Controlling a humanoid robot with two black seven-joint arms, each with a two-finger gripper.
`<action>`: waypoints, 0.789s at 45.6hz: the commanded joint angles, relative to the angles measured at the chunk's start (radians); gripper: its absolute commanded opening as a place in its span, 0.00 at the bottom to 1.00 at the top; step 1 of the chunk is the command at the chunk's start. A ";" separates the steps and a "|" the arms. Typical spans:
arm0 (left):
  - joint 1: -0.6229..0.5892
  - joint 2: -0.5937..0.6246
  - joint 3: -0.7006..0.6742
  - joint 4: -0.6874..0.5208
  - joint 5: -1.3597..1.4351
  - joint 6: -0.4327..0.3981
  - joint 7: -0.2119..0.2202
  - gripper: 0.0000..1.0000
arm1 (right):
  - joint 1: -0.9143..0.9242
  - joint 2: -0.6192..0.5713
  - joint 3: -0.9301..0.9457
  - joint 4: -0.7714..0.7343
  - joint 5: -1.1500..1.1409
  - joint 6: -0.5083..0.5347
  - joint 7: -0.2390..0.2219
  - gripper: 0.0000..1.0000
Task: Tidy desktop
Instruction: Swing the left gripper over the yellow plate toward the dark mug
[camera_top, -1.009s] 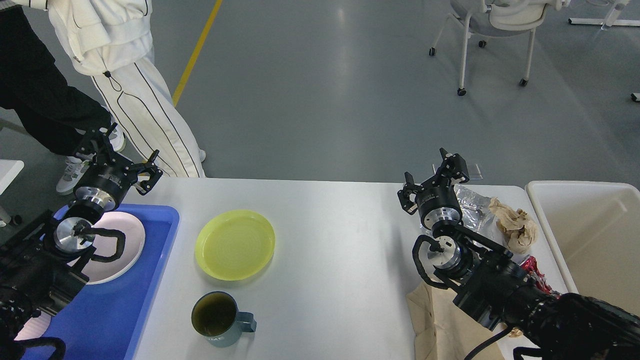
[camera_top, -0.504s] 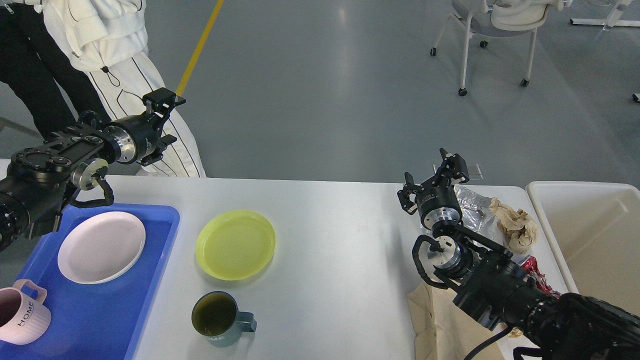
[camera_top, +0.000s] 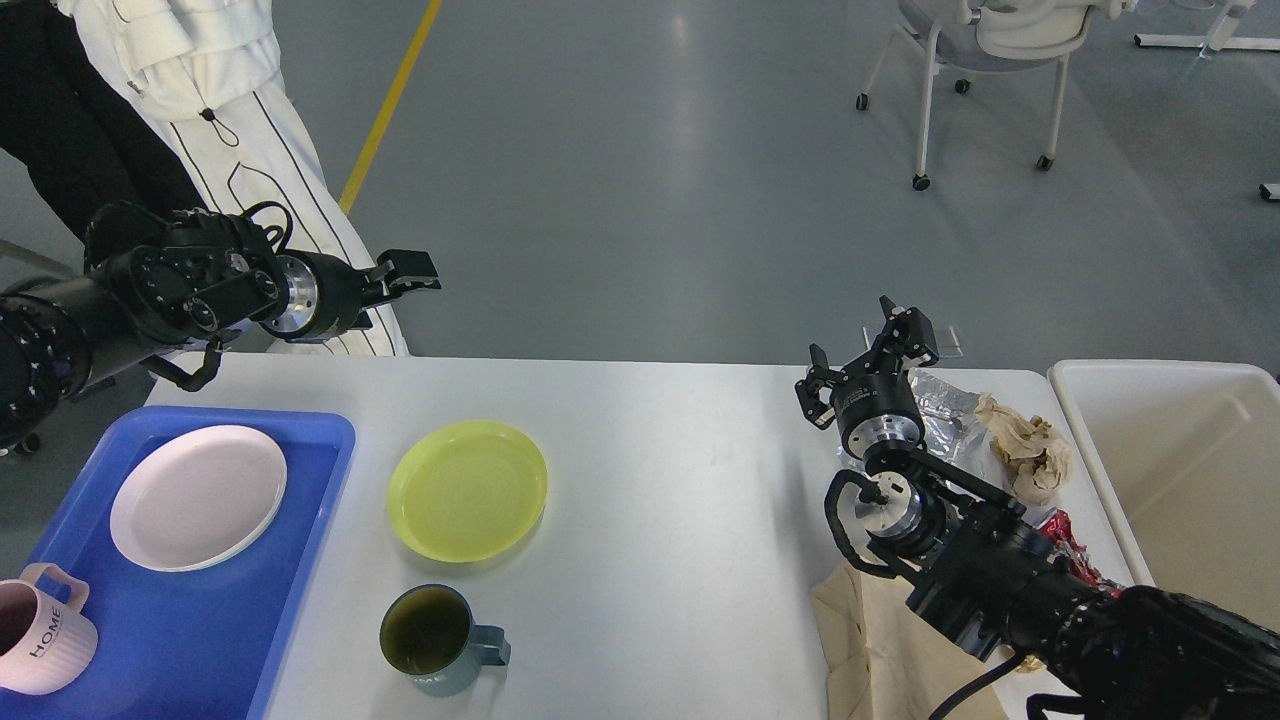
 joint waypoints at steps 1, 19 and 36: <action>-0.067 0.008 0.068 -0.201 0.000 -0.002 0.001 0.98 | 0.000 0.000 0.000 0.001 0.001 0.000 0.000 1.00; -0.198 -0.082 0.112 -0.320 0.000 -0.002 0.001 0.98 | 0.000 0.000 0.000 -0.001 -0.001 0.000 0.000 1.00; -0.383 -0.147 0.338 -0.329 0.000 -0.011 -0.001 0.98 | 0.000 0.000 0.000 0.001 0.001 0.000 0.000 1.00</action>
